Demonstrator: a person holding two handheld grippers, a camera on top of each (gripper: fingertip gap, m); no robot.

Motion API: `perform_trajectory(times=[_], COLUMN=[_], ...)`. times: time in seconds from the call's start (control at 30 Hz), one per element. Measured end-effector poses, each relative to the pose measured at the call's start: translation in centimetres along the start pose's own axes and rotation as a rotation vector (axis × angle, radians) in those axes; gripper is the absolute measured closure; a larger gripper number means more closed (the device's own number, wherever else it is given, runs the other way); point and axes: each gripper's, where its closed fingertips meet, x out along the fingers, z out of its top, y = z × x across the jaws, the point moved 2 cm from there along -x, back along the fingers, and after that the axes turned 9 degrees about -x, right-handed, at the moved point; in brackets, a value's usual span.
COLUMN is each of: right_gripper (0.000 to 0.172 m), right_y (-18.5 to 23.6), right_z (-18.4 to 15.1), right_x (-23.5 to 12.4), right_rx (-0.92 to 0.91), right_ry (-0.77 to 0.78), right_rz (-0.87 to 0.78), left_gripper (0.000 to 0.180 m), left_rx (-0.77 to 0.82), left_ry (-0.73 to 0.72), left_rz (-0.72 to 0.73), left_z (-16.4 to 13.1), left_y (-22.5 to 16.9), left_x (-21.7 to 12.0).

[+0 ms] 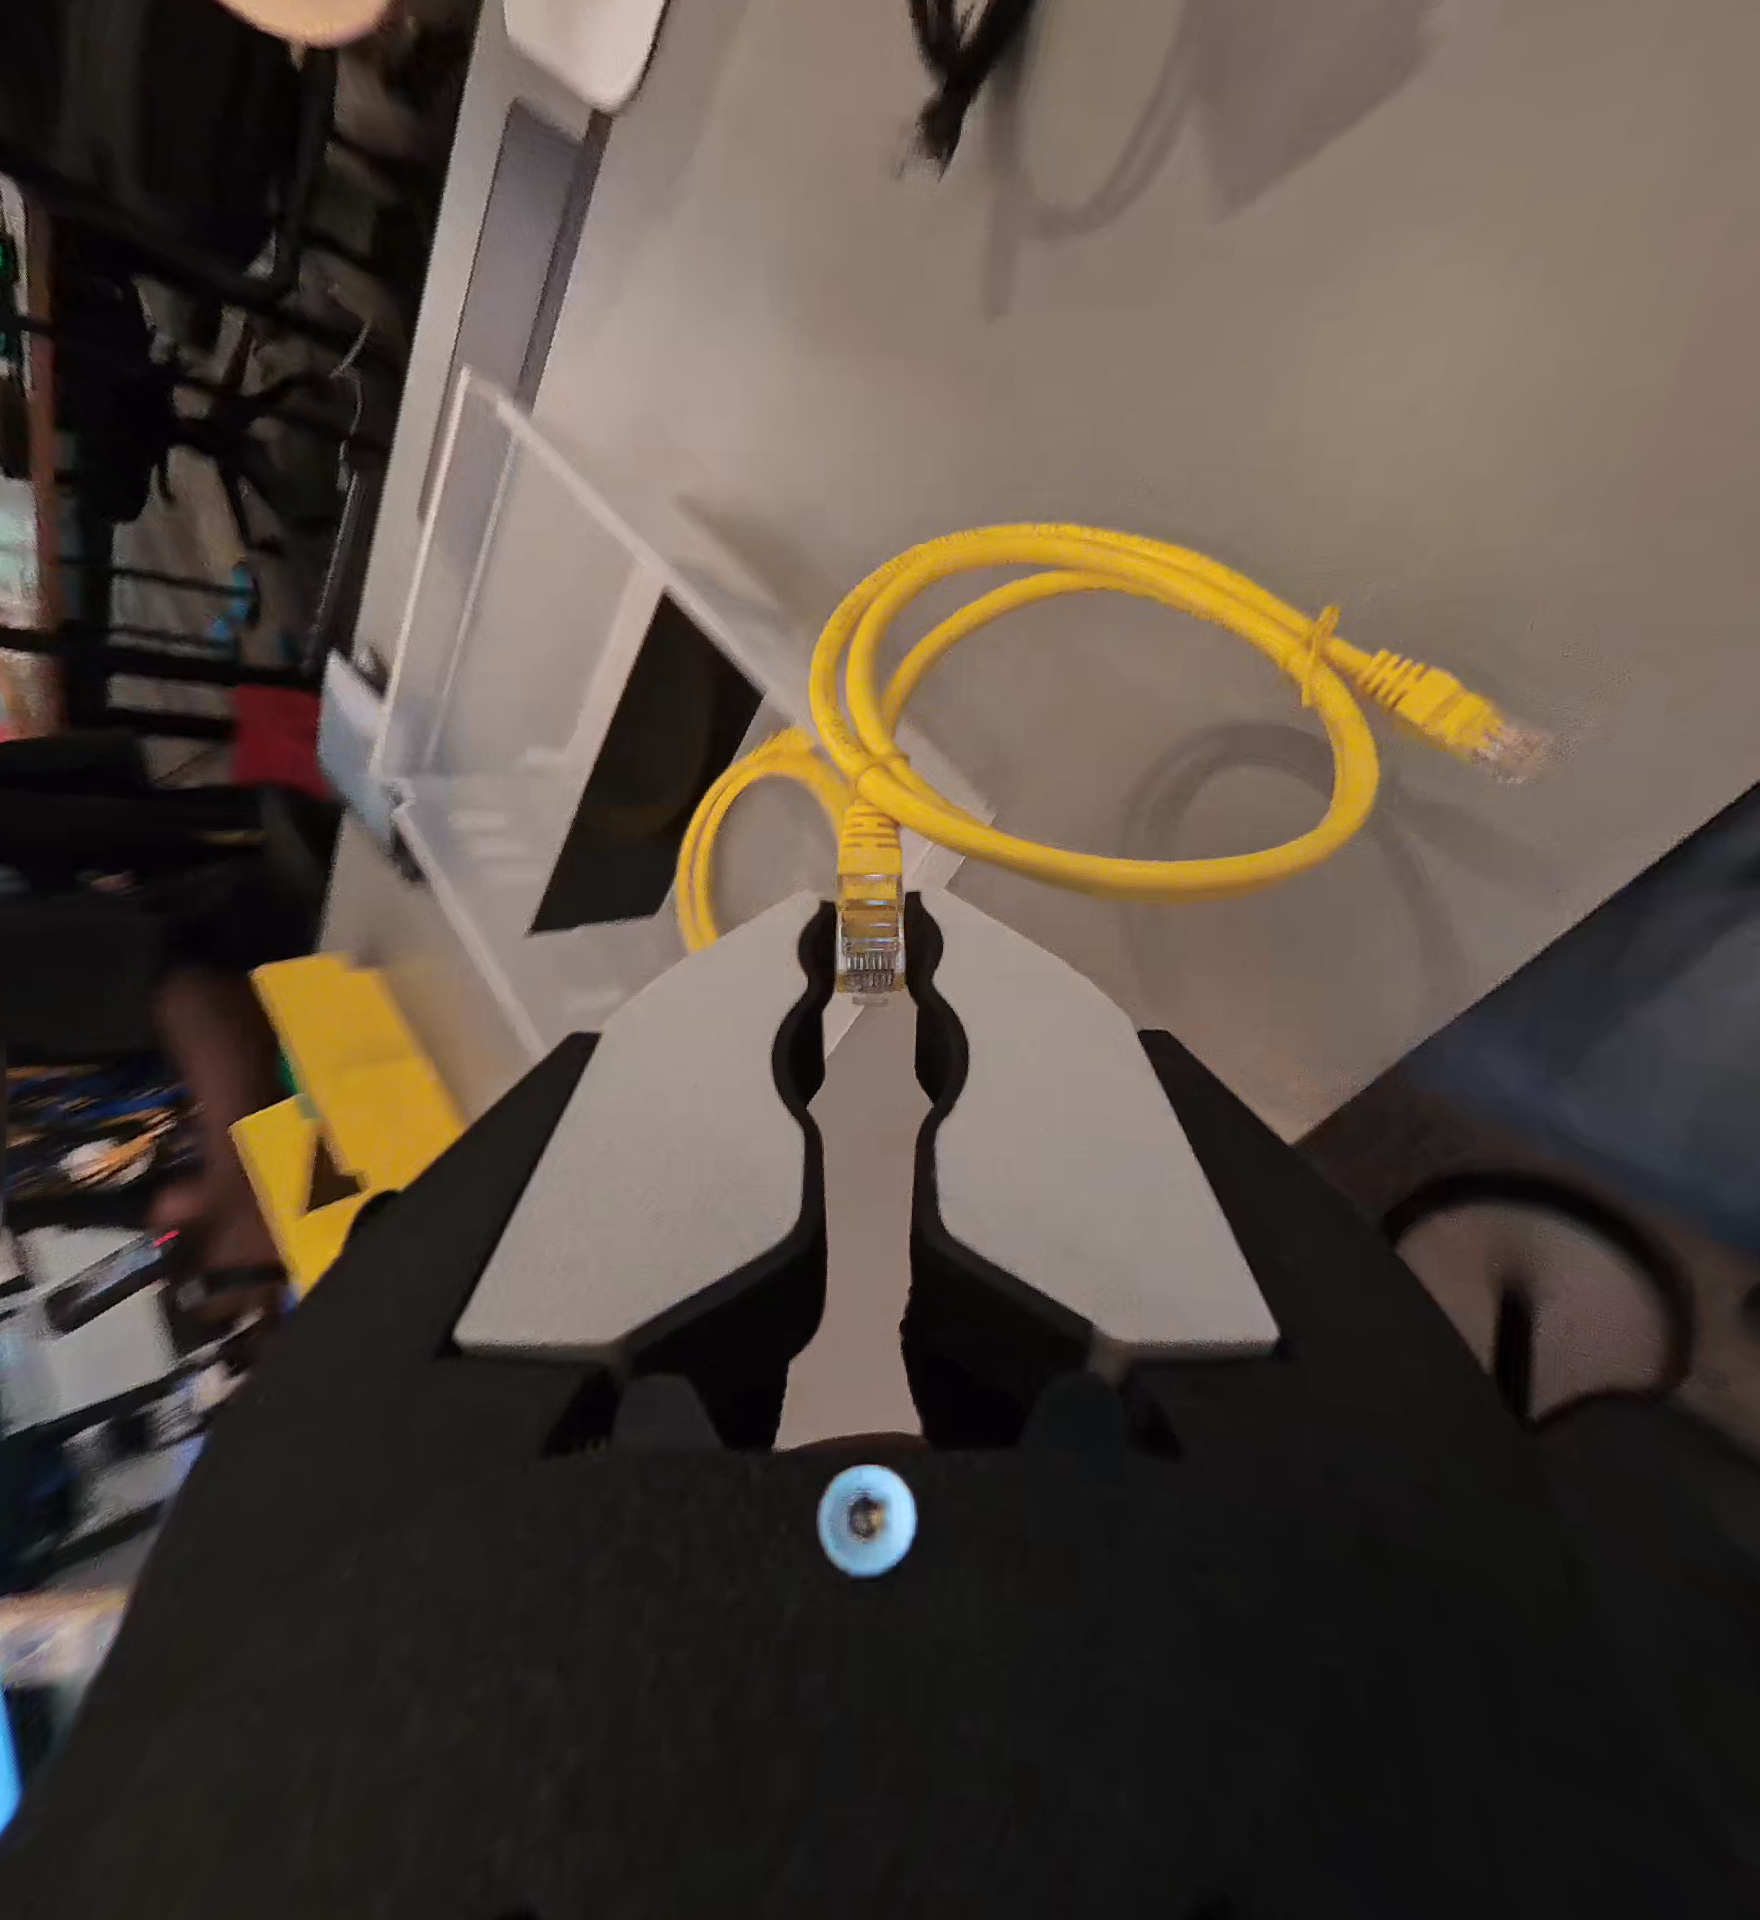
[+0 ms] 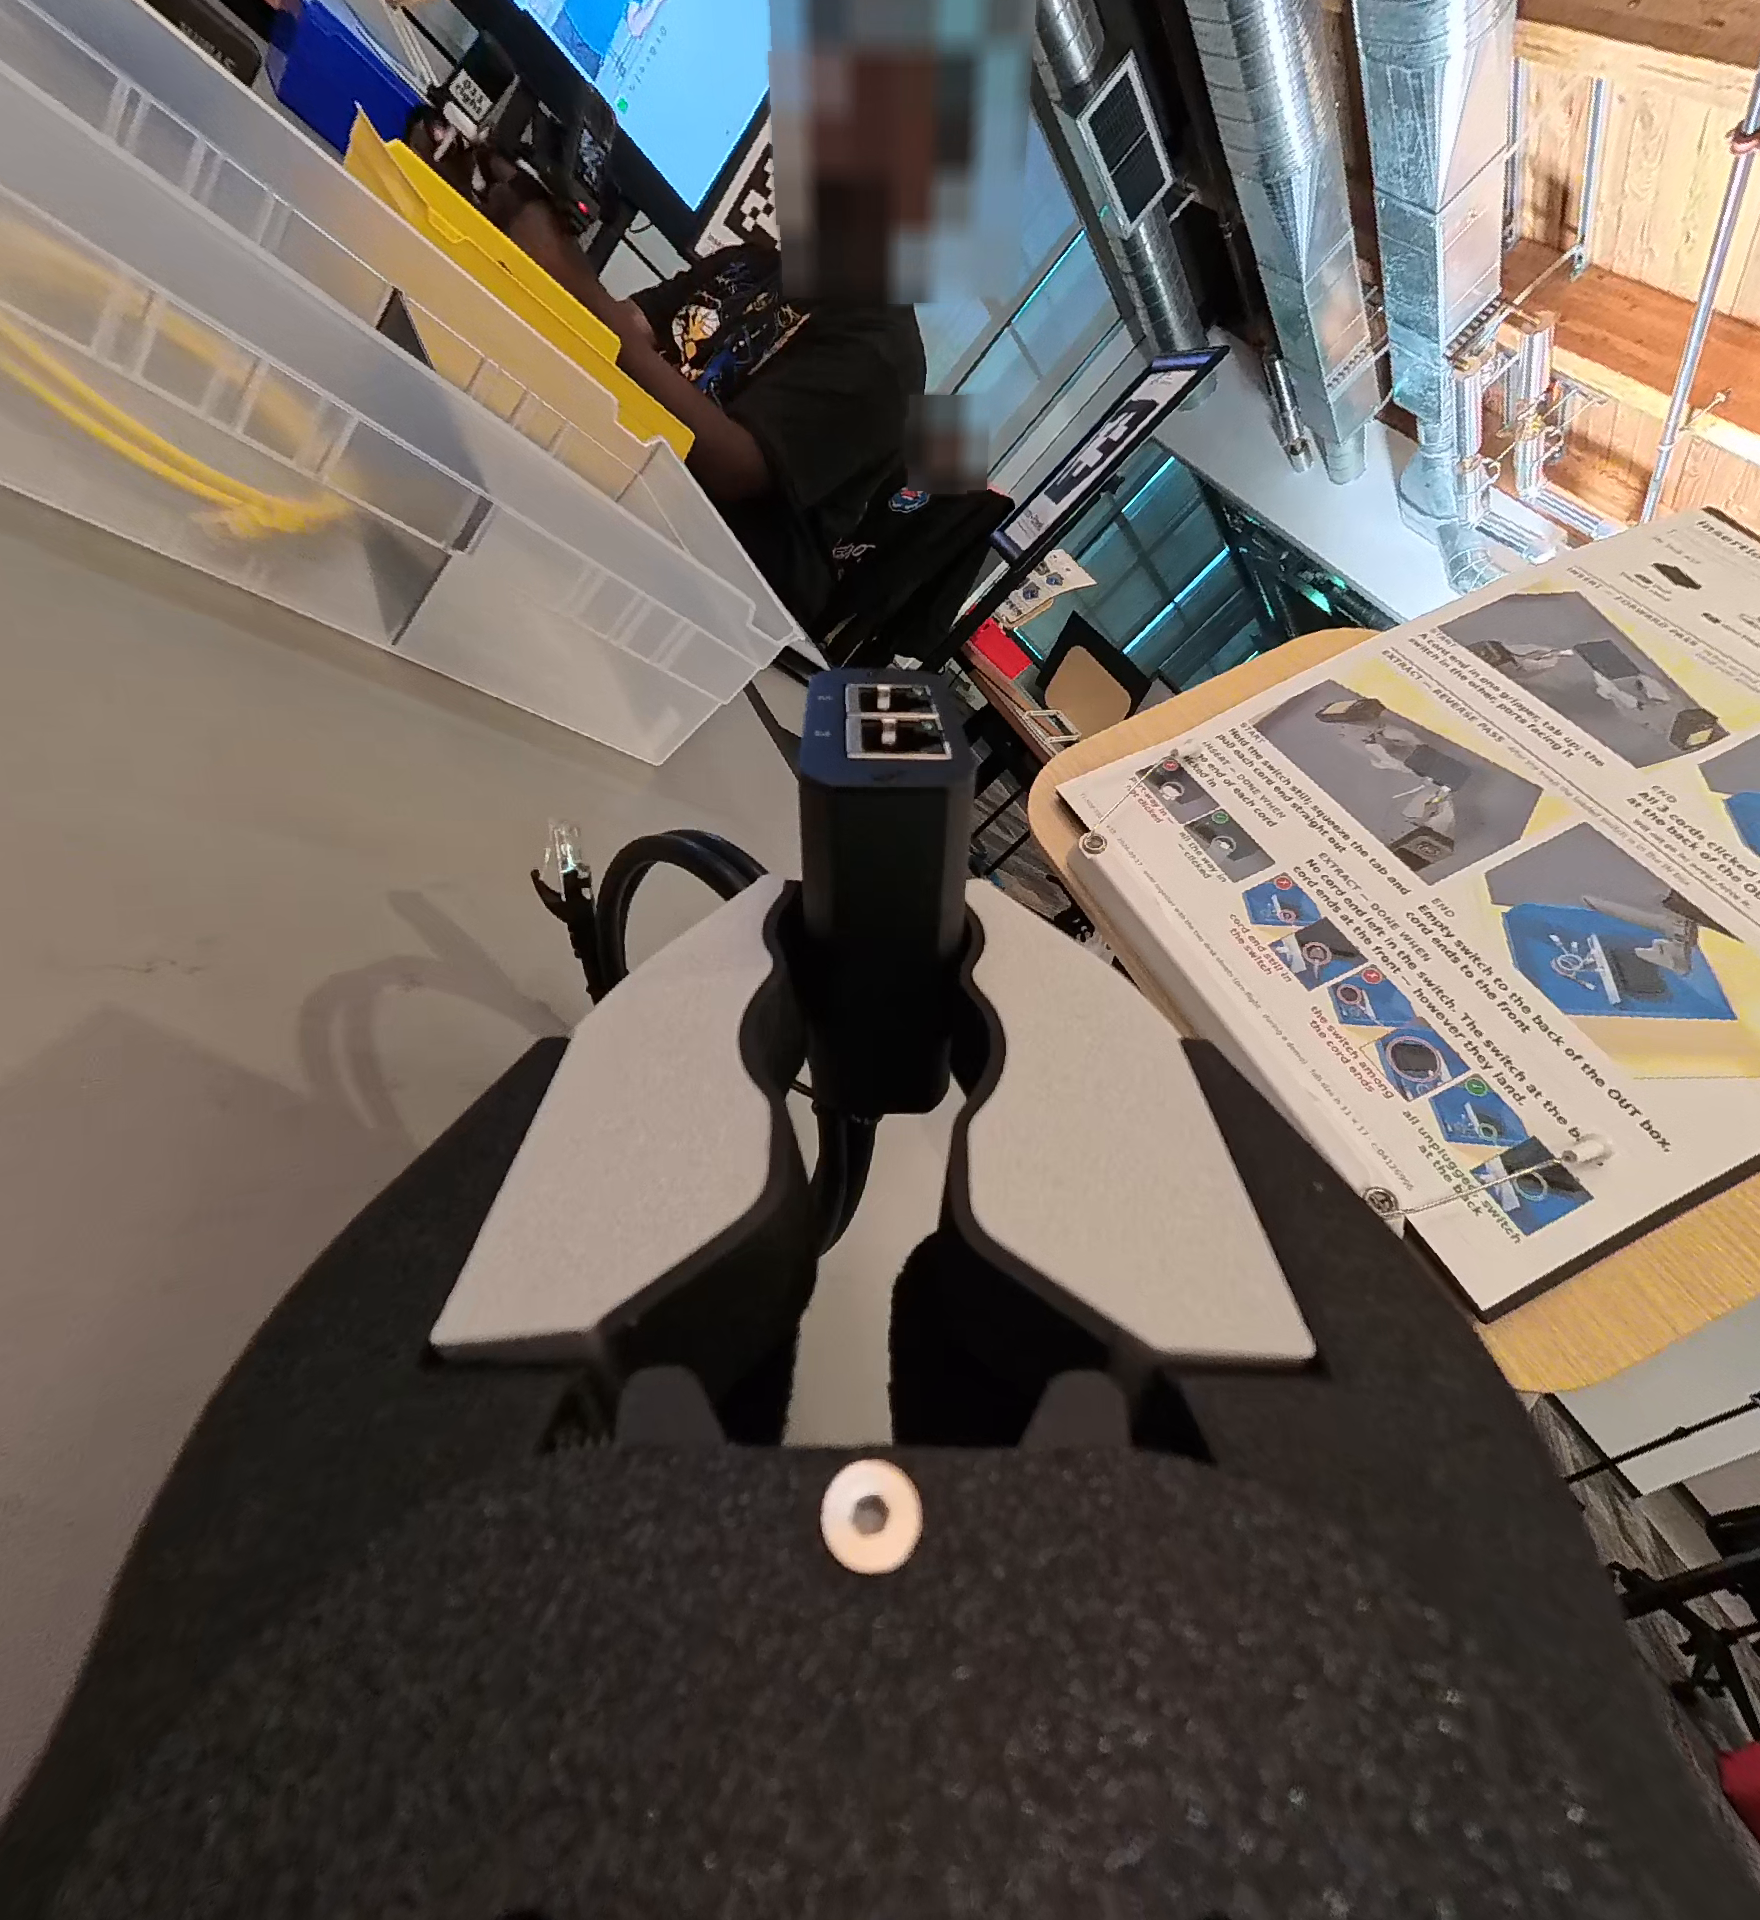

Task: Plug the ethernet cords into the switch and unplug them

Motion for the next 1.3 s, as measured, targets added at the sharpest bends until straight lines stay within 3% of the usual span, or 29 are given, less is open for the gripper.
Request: perform_trajectory(times=[0.07, 0.23, 0.43, 0.5, 0.57, 0.73, 0.9, 0.93, 0.97, 1.07, 1.3], right_gripper=[0.148, 0.147, 0.148, 0.147, 0.147, 0.148, 0.148, 0.148, 0.148, 0.148, 0.148], right_y=[0.0, 0.0, 0.0, -0.1, -0.2, 0.0, 0.1, 0.1, 0.0, -0.1, 0.0], right_z=[0.0, 0.0, 0.0, -0.1, -0.2, -0.1, 0.0, 0.0, 0.0, 0.0, 0.1], right_x=[0.0, 0.0, 0.0, -0.1, -0.1, -0.1, 0.0, 0.0, -0.1, -0.1, -0.1], right_rx=[0.000, 0.006, 0.000, 0.004, 0.010, 0.011, 0.007, 0.007, 0.009, 0.008, 0.007], right_ry=[0.000, -0.001, 0.000, 0.003, 0.003, -0.002, -0.002, -0.002, -0.003, -0.005, -0.006], right_rz=[-0.001, -0.001, 0.001, -0.001, -0.002, 0.001, 0.006, 0.006, 0.005, 0.003, 0.007], left_gripper=[0.169, 0.168, 0.168, 0.168, 0.168, 0.168, 0.168, 0.168, 0.180, 0.180, 0.180], left_rx=[0.086, 0.250, 0.381, 0.409, 0.423, 0.454, 0.433, 0.404, 0.371, 0.293, 0.056], left_ry=[0.120, 0.361, 0.356, 0.376, 0.430, 0.475, 0.289, 0.228, 0.157, -0.011, -0.290], left_rz=[0.036, -0.085, -0.355, -0.369, -0.345, -0.343, -0.438, -0.471, -0.509, -0.675, -0.774], left_z=[-0.7, -0.6, 5.8, 7.2, 7.9, 7.6, 10.3, 11.2, 12.2, 14.3, 16.4], left_y=[1.0, -0.5, -5.5, -6.2, -5.9, -5.1, -7.1, -7.6, -8.2, -10.8, -12.6], left_x=[-0.5, 1.1, 5.1, 7.1, 8.2, 6.7, 7.4, 7.5, 7.5, 7.6, 9.0])
